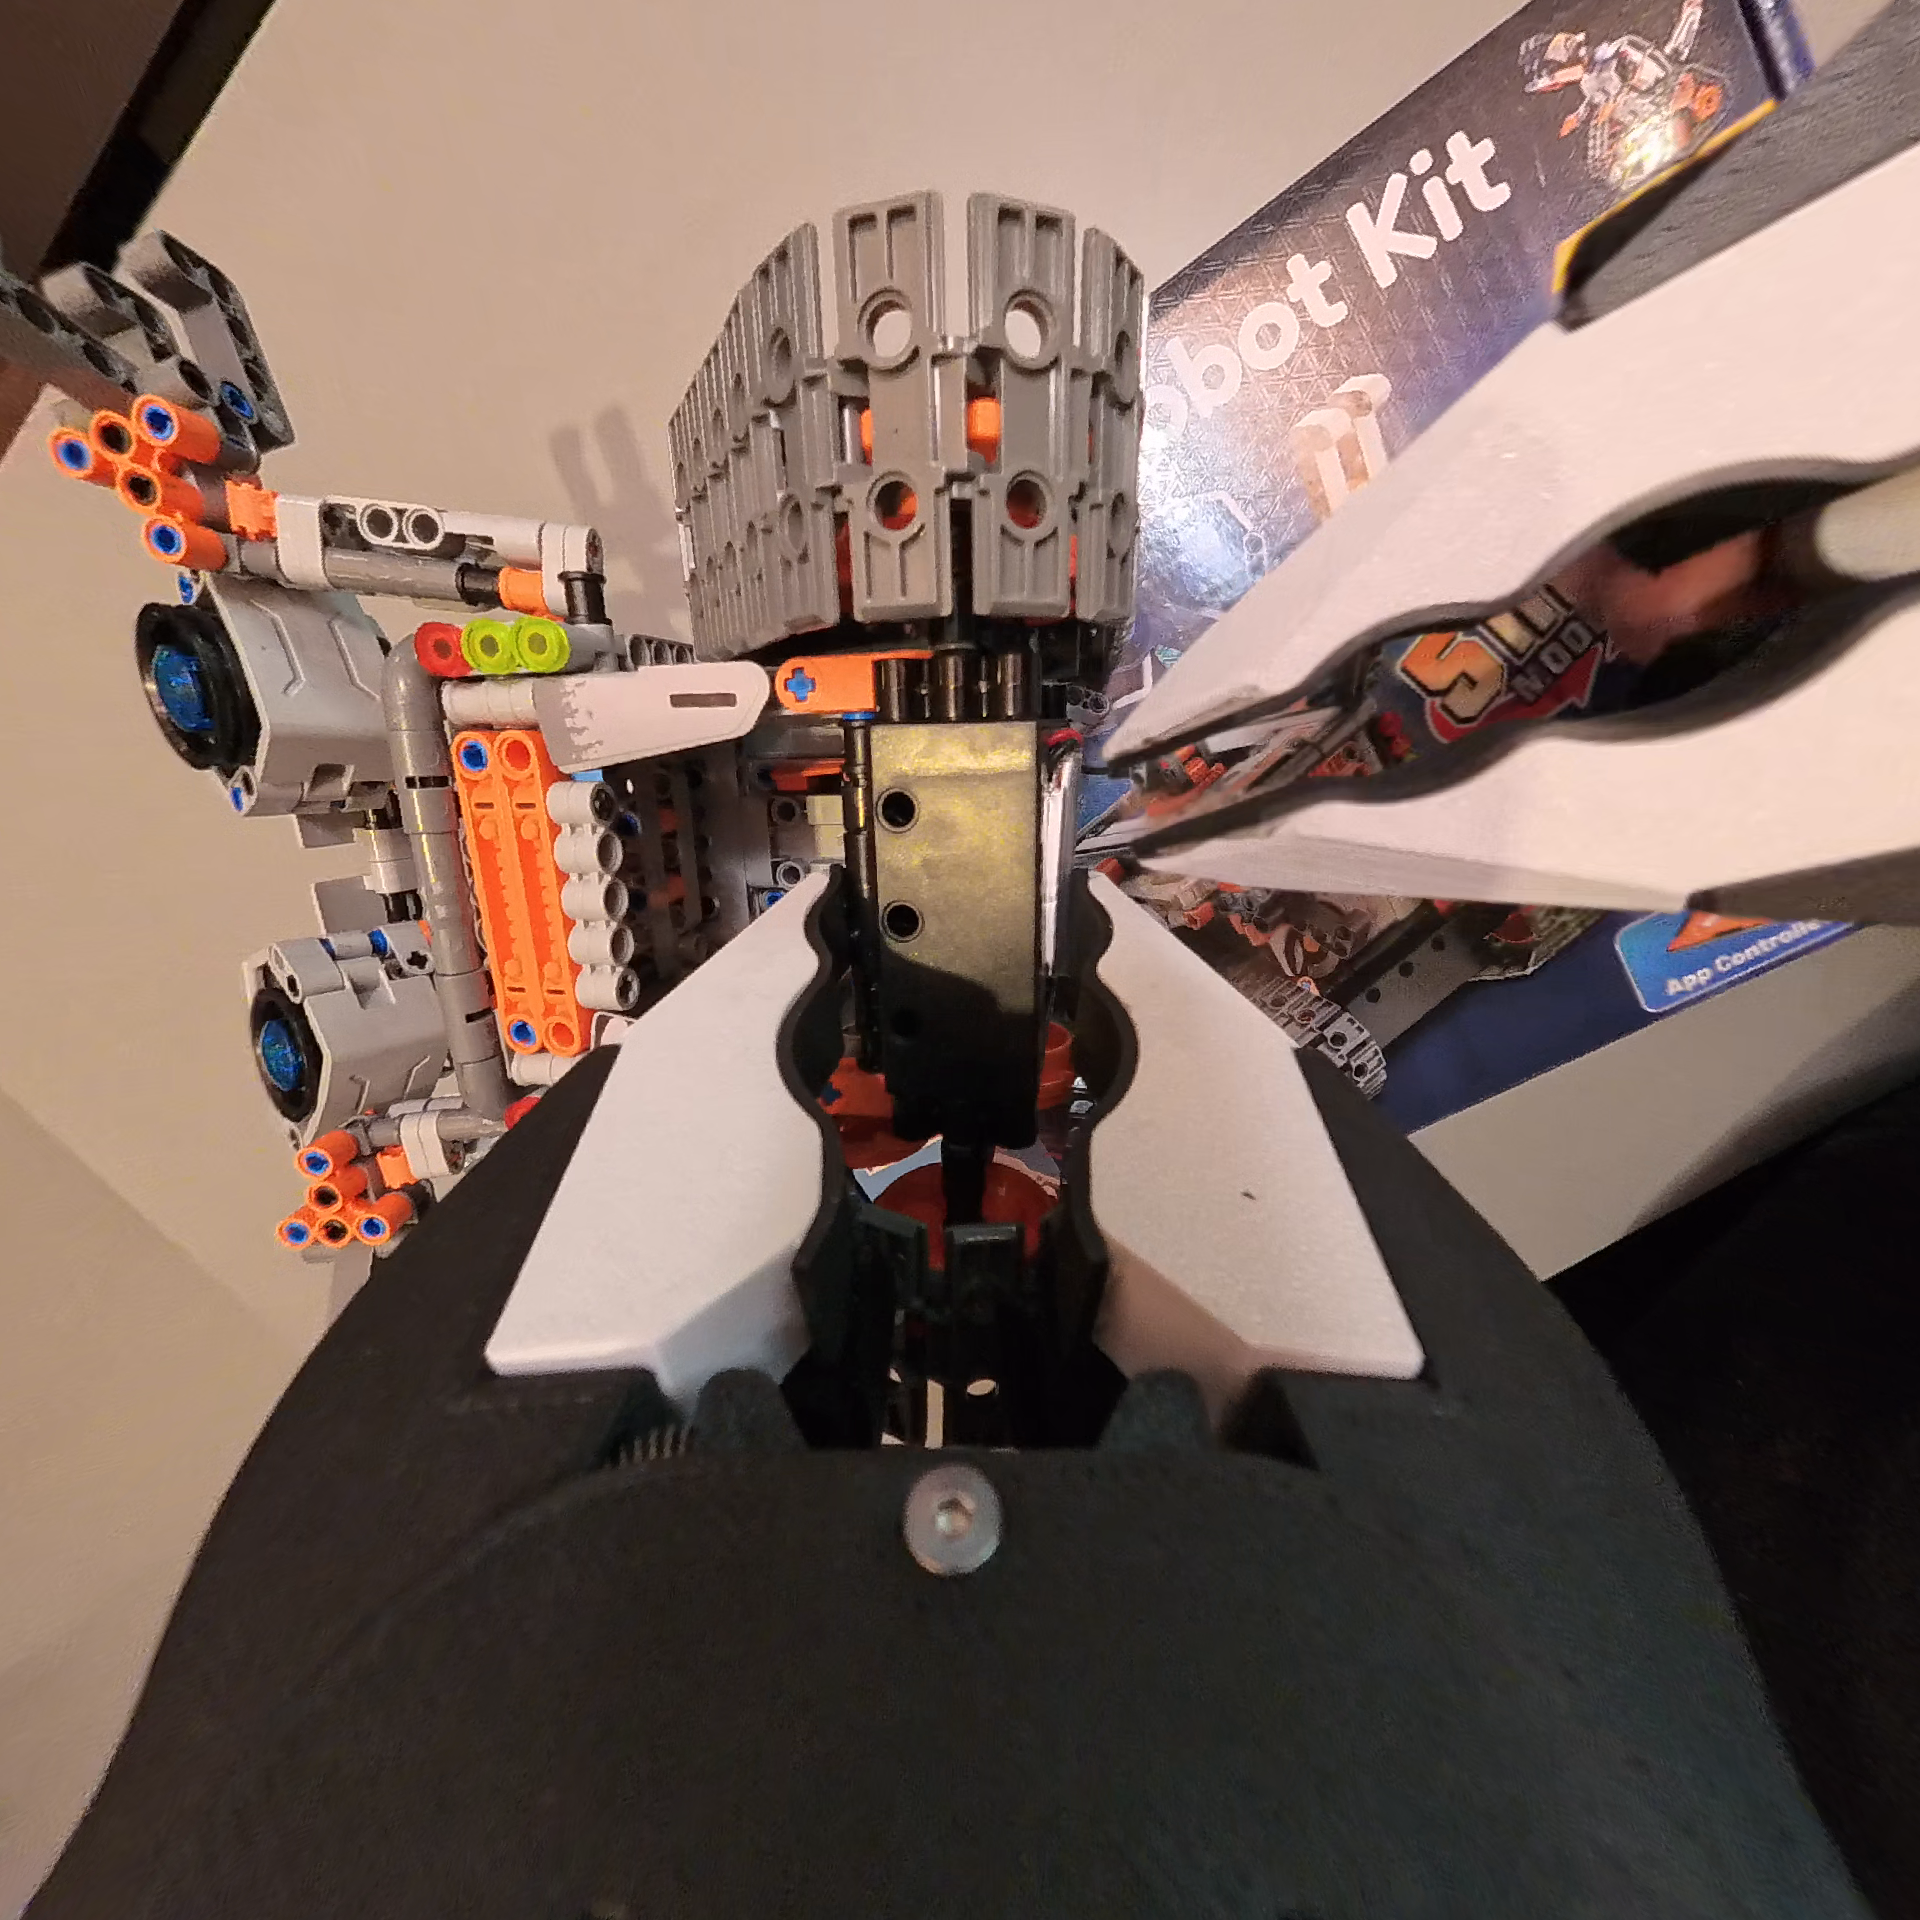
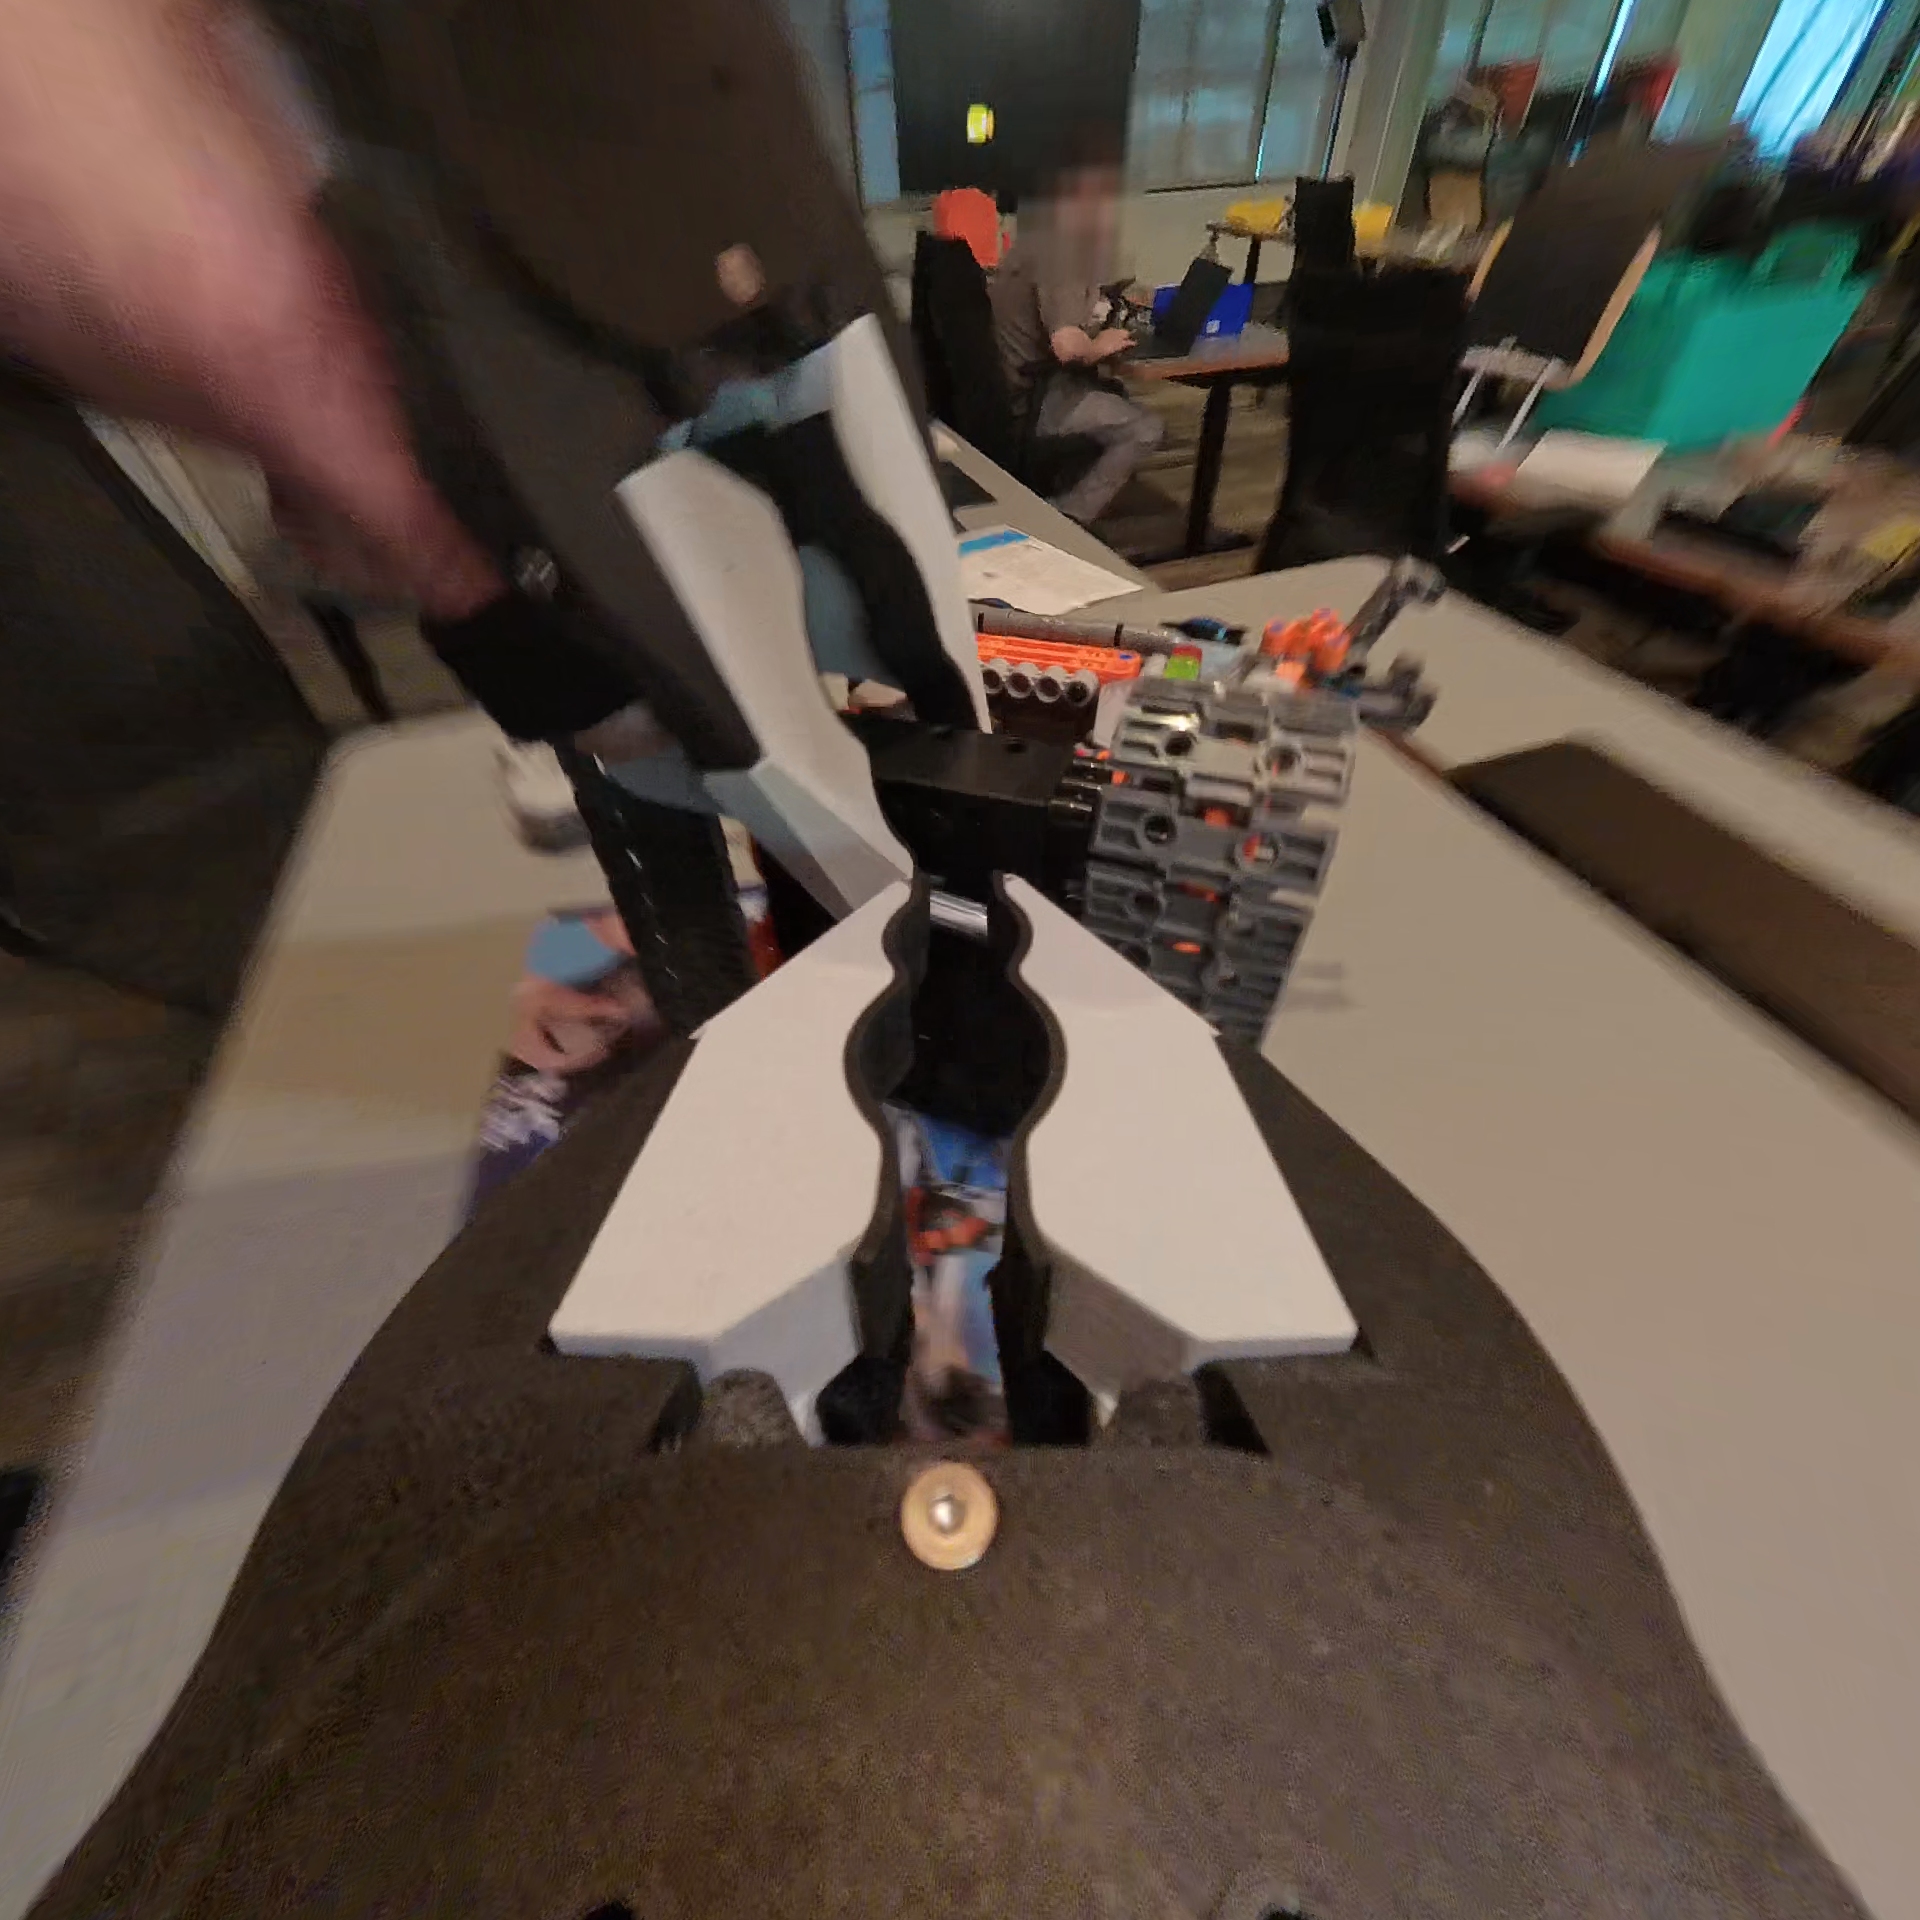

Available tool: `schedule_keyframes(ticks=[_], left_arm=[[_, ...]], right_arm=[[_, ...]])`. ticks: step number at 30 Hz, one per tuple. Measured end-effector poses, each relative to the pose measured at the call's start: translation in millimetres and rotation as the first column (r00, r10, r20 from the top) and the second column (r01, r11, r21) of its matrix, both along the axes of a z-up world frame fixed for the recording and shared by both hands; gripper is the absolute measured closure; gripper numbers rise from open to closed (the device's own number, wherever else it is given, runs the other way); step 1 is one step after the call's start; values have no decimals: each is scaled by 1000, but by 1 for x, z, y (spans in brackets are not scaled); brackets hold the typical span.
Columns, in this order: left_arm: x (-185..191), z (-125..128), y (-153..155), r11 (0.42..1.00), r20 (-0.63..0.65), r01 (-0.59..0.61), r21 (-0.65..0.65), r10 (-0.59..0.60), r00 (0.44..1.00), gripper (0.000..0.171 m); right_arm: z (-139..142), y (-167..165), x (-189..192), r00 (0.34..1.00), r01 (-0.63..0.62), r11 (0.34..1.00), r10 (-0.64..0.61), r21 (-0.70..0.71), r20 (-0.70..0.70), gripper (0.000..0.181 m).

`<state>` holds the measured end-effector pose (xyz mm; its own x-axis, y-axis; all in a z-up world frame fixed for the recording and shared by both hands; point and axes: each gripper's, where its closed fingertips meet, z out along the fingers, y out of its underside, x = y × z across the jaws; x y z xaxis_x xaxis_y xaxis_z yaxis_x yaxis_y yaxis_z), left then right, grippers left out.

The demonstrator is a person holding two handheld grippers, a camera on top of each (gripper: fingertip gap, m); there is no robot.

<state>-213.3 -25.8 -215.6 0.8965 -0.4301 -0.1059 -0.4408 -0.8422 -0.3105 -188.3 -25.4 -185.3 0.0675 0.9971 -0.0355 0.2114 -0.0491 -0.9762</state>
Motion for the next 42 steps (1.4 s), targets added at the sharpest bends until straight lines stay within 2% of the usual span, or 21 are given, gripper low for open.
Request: schedule_keyframes(ticks=[2, 4, 5, 7, 15, 17, 20, 22, 26, 28, 31, 36, 42], left_arm=[[-1, 0, 0, 1000, 16, -3, -4, 3, 1000, 133], [-1, 1, 0, 1000, 21, 2, -8, -2, 1000, 133], [-1, 1, 0, 1000, 21, 5, -8, -5, 1000, 133], [-1, 0, 0, 1000, 24, 11, -9, -11, 1000, 133], [0, 1, 0, 1000, 70, 16, -13, -15, 997, 133], [0, 1, 0, 1000, 74, 18, -12, -17, 997, 133], [1, 1, 0, 1000, 77, 18, -12, -17, 997, 133], [1, 1, 0, 1000, 79, 19, -15, -18, 997, 133], [0, 1, 0, 1000, 100, 19, -18, -17, 995, 133], [1, 1, 1, 1000, 122, 19, -19, -17, 992, 134], [-1, 1, 2, 999, 87, 51, -8, -50, 995, 133], [0, 1, 1, 997, 97, 72, 16, -74, 993, 130], [-2, -6, -4, 985, -58, 168, 28, -167, 984, 118]], right_arm=[[-4, 1, -1, 997, -26, 965, 6, 261, 76, 171], [-9, 2, -2, 991, -79, 884, 20, 460, 131, 174], [-10, -1, -3, 988, -120, 842, 48, 526, 149, 176], [-9, 5, -6, 983, -138, 769, 27, 624, 184, 178], [-12, -2, -9, 958, -284, 576, 147, 766, 244, 181], [-16, -4, -5, 943, -333, 563, 189, 757, 275, 171], [-21, -2, -3, 935, -355, 543, 192, 761, 299, 168], [-22, -5, -7, 935, -355, 503, 180, 788, 306, 168], [-20, -2, -12, 946, -324, 467, 162, 823, 281, 177], [-22, -5, -14, 945, -326, 417, 165, 848, 282, 177], [-21, -3, -15, 935, -355, 438, 179, 826, 307, 178], [-20, -2, -13, 912, -410, 469, 201, 782, 358, 179], [-21, -2, -9, 868, -495, 517, 254, 698, 427, 181]])
